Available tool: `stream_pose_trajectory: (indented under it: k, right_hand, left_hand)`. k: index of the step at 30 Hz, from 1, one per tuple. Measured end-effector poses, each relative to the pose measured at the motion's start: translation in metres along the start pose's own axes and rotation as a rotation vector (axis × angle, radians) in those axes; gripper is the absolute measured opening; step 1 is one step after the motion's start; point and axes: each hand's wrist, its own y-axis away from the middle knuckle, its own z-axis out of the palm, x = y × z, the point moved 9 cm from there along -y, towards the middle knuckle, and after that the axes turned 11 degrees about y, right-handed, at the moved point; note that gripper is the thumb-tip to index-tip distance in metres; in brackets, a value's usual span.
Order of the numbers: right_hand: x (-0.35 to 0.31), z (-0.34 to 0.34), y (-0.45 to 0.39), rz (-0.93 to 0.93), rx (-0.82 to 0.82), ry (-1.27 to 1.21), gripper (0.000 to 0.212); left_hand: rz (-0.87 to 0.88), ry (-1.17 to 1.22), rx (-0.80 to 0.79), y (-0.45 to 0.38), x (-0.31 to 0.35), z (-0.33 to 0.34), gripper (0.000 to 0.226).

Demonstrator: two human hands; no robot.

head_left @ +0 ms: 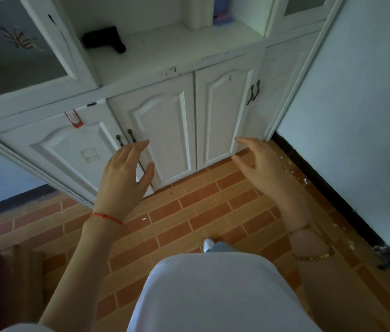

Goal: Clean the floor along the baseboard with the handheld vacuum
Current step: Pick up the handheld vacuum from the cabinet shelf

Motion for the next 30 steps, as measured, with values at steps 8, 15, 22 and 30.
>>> stream_pose_trajectory:
  k: [8,15,22,30]
  right_hand:
    - [0.007,-0.009,-0.158,-0.168,-0.031,-0.032,0.046]
    - [-0.007,0.024,-0.250,-0.262,-0.071,-0.056,0.047]
    - [-0.028,0.062,-0.345,-0.304,-0.114,-0.091,0.047]
    - [-0.075,0.080,-0.444,-0.388,-0.089,-0.104,0.045]
  left_hand:
    - [-0.093,-0.035,0.125,-0.106,-0.019,0.002,0.046]
    - [-0.187,-0.051,0.187,-0.169,-0.052,0.002,0.047]
    - [-0.229,-0.053,0.213,-0.242,-0.101,-0.002,0.050]
    - [-0.207,-0.065,0.234,-0.321,-0.149,-0.021,0.050]
